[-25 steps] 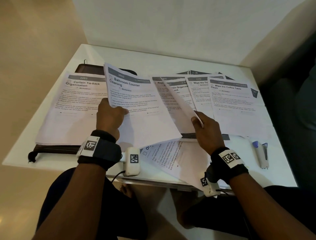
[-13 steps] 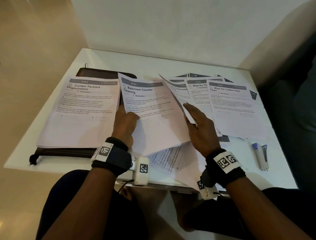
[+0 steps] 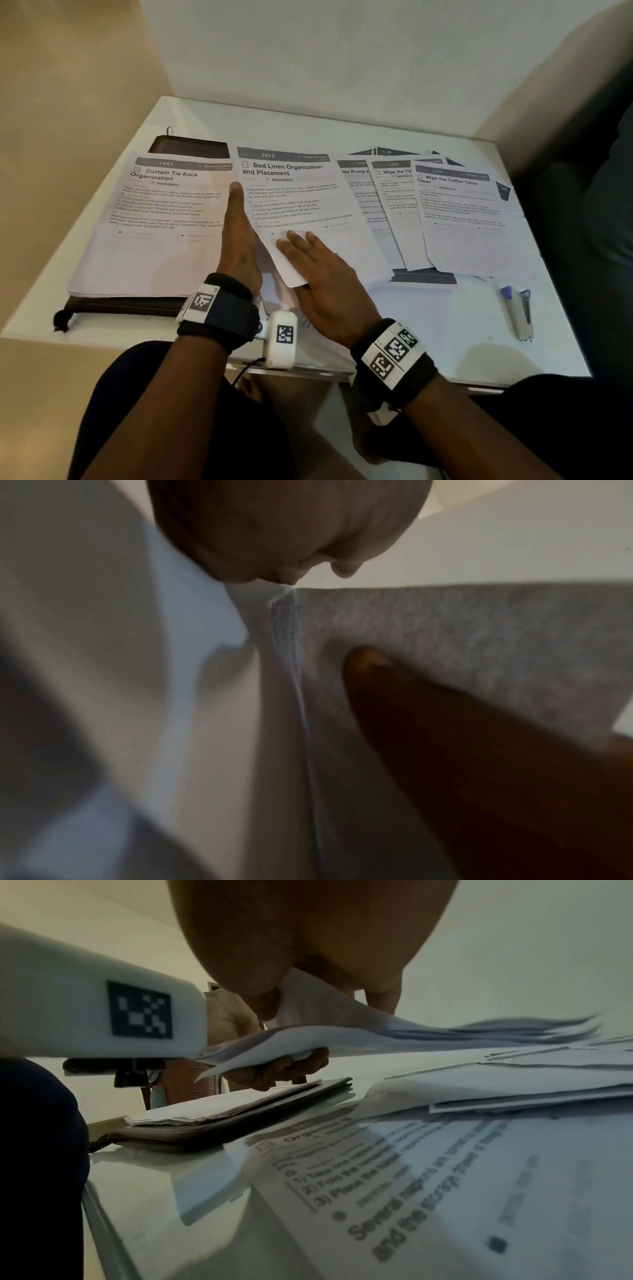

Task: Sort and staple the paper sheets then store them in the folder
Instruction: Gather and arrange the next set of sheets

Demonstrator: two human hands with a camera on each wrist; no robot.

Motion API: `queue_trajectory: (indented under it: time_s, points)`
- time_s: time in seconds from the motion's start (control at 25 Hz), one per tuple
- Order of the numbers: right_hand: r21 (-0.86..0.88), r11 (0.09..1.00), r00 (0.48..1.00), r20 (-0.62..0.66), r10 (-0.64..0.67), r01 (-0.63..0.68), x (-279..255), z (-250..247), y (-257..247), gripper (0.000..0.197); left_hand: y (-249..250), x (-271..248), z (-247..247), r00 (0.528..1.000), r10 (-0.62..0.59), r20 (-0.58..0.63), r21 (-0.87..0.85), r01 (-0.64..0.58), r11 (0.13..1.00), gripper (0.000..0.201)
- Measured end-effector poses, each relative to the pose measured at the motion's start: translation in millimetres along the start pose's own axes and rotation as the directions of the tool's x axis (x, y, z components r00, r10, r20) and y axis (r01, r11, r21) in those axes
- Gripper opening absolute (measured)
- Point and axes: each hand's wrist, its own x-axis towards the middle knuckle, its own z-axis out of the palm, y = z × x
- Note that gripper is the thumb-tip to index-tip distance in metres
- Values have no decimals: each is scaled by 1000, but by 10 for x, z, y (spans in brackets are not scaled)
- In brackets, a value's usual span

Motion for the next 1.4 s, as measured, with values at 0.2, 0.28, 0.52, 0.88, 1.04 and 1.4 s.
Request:
queue_trajectory:
  time_s: [0.2, 0.28, 0.52, 0.88, 1.04, 1.4]
  points:
    - [8, 1000, 1000, 11, 28, -28, 50, 42, -126, 63, 57, -74, 22, 984, 102, -147, 258, -62, 964, 51]
    - [59, 996, 998, 23, 62, -63, 44, -36, -154, 64, 111, -66, -16, 978, 140, -156, 335, -80, 939, 56]
    - [347, 895, 908, -206, 365, -281, 34, -313, 348, 54, 442, -24, -324, 810, 486, -328, 407, -343, 847, 56]
    - [-73, 918, 921, -8, 391, -390, 137, -51, 706, 74, 492, -25, -390, 722, 526, -448, 247, -466, 850, 69]
    - [-86, 889, 891, 24, 453, -450, 188, 36, 696, 102, 495, -30, -386, 714, 529, -458, 260, -462, 848, 71]
    - [-141, 884, 894, -31, 446, -446, 218, 75, 877, 71, 479, -40, -339, 728, 517, -450, 338, -398, 853, 57]
